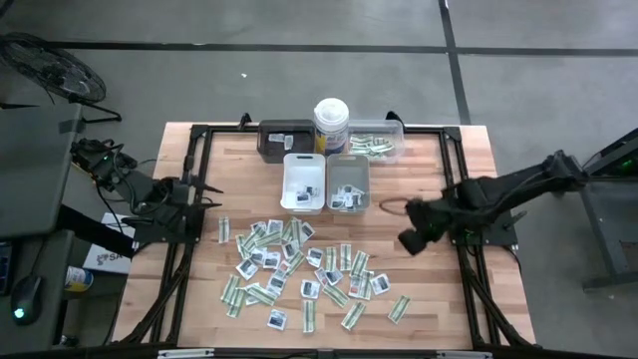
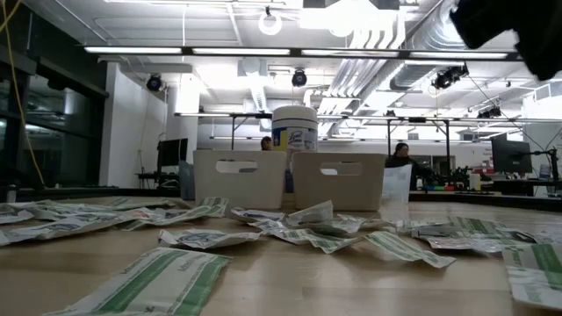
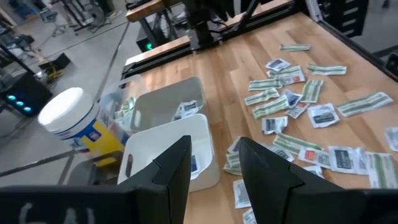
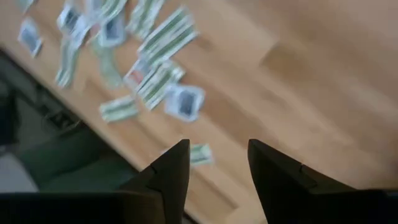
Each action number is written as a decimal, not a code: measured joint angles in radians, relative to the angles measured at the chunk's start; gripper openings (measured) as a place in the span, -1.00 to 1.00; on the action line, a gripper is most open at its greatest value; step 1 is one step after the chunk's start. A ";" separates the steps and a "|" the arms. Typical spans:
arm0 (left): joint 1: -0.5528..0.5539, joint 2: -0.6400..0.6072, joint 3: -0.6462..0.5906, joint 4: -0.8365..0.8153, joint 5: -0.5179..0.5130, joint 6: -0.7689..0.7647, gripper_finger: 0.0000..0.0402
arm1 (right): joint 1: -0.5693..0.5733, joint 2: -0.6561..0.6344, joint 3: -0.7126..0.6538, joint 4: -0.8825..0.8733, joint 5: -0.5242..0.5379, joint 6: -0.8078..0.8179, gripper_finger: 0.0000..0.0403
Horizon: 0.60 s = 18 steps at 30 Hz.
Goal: Pick & Place First Aid Supplies
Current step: Put the band aid into the transparent bin
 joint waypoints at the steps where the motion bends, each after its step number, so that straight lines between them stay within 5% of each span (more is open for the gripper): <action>1: 0.000 0.000 0.000 -0.001 0.004 0.000 -0.34 | 0.033 0.009 0.000 0.024 0.004 0.022 -0.22; 18: 0.000 0.000 0.000 0.001 0.029 -0.004 -0.34 | 0.314 0.341 0.000 0.262 -0.030 0.018 0.10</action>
